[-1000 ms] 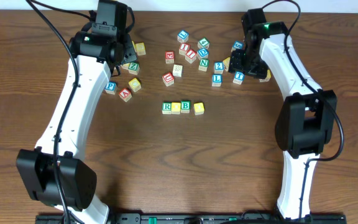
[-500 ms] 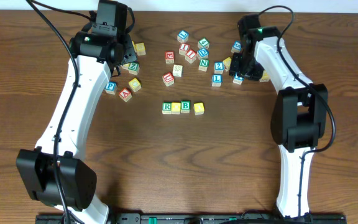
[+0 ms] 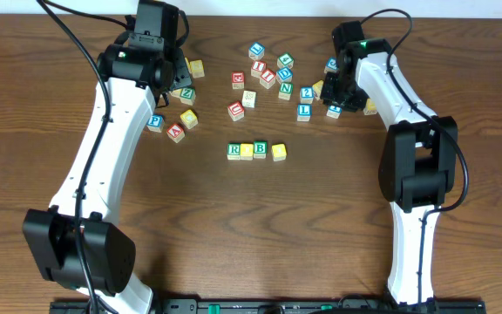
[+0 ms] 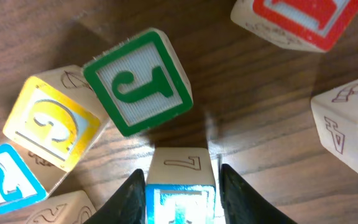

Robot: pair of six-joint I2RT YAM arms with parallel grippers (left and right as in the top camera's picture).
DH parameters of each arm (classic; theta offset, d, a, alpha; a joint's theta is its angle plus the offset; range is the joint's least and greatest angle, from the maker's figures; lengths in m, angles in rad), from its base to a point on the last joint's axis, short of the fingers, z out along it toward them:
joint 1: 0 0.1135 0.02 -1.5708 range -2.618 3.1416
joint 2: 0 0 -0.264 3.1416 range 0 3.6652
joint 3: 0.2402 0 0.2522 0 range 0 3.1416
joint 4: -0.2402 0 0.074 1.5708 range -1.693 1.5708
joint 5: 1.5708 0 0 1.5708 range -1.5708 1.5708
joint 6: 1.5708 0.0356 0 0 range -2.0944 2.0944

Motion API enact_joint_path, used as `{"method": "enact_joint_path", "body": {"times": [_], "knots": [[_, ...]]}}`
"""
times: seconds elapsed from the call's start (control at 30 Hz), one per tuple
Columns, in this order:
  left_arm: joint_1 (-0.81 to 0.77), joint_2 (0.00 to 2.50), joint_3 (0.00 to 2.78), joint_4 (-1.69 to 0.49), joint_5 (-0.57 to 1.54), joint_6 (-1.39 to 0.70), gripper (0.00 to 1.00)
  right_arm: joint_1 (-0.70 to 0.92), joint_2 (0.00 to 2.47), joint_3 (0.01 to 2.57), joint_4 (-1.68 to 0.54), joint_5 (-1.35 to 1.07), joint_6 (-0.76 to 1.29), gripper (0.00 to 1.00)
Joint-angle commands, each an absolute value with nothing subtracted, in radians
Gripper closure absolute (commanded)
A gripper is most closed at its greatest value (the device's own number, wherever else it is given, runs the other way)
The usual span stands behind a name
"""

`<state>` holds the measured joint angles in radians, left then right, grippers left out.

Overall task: Spell out ROBOT
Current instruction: 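Lower the right gripper onto the blue T block and grasp it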

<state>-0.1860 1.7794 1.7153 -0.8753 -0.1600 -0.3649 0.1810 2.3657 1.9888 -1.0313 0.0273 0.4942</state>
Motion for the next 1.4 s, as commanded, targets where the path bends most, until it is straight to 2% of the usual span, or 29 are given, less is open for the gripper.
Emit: {"method": "enact_joint_path", "body": {"times": [0.0, 0.17, 0.3, 0.4, 0.53, 0.77, 1.03, 1.27, 1.37], "knots": [[-0.186, 1.794, 1.705, -0.878, -0.17, -0.352, 0.57, 0.184, 2.377, 2.0, -1.024, 0.04, 0.505, 0.67], [-0.186, 1.794, 1.705, -0.878, -0.17, -0.352, 0.57, 0.184, 2.377, 2.0, -1.027, 0.039, 0.504, 0.67], [-0.186, 1.794, 1.705, -0.878, -0.17, -0.352, 0.57, 0.184, 2.378, 2.0, -1.044, 0.041, 0.484, 0.61], [-0.186, 1.794, 1.705, -0.879, -0.17, -0.352, 0.57, 0.184, 2.39, 2.0, -1.045, 0.044, 0.477, 0.63], [-0.186, 1.794, 1.705, -0.878, -0.17, -0.352, 0.57, 0.185, 2.409, 2.0, -1.042, 0.042, 0.474, 0.71], [-0.186, 1.794, 1.705, -0.878, -0.17, -0.352, 0.57, 0.184, 2.405, 2.001, -1.042, 0.037, 0.414, 0.81], [-0.186, 1.794, 1.705, -0.878, -0.17, -0.352, 0.57, 0.198, 2.358, 2.003, -1.097, -0.109, 0.173, 0.81], [-0.186, 1.794, 1.705, -0.884, -0.169, -0.353, 0.57, 0.238, 2.345, 2.002, -1.242, -0.126, 0.147, 0.84], [-0.186, 1.794, 1.705, -0.894, -0.169, -0.36, 0.57, 0.267, 2.345, 2.001, -1.295, -0.125, 0.124, 0.8]]}}
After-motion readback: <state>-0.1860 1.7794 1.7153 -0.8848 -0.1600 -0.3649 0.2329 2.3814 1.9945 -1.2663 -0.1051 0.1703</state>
